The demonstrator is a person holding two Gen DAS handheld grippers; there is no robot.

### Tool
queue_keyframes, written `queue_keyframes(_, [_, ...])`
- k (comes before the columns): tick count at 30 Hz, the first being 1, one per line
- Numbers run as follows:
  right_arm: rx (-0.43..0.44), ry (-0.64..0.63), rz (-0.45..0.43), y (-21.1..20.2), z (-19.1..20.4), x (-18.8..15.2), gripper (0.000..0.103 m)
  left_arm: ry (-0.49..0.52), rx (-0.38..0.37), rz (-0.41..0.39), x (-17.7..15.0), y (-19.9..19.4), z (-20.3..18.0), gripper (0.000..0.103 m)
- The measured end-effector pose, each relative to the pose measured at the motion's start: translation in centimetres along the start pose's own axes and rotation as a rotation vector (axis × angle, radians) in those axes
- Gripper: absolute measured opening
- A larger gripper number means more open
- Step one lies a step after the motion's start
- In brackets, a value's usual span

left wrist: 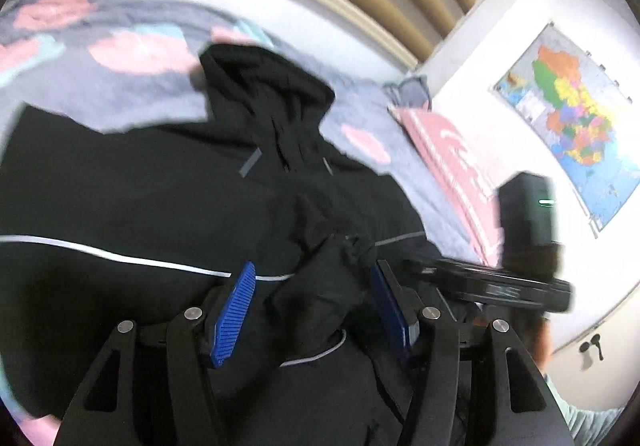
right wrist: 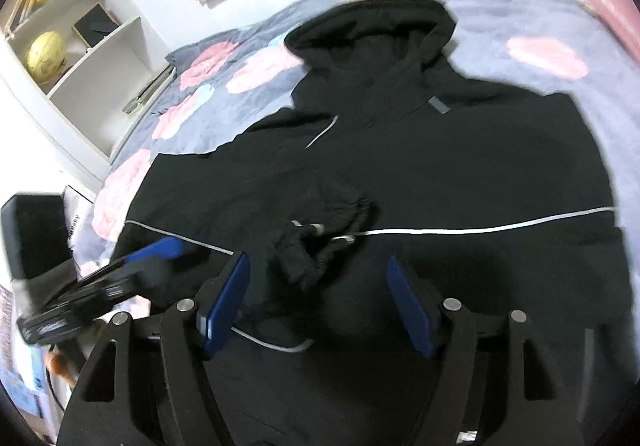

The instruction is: Fold large clothes

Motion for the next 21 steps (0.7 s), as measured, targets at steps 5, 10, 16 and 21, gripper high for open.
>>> queue_keyframes(5, [-0.038,0.102,0.014,2.1,-0.2,0.4,0.075,0.012,0.107,-0.092,-0.6,-4.7,1.0,0.061])
queue_keyframes(10, [0.006,0.089,0.099,4.9,0.7,1.5,0.043,-0.052,0.185,-0.157,-0.7,-8.4,3.0,0.063])
queue_keyframes(16, [-0.14,-0.045,-0.075,-1.4,2.9,2.3,0.035,-0.111,0.275,-0.169,0.2,-9.3,4.4,0.064])
queue_keyframes(21, [-0.283,-0.065,-0.233,-9.4,0.6,2.7,0.035,-0.042,0.359,-0.127,1.7,-6.9,2.7,0.064])
Point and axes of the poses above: each gripper's, at about its wrist camera, not at the fingertips, and y roughly the way its jaws point, z to its left, x to its top, the point moved 7 cm from there along y, roughly the way its jaws point, and after that the axes turned 15 degrees about z, right-handed, at the moved point
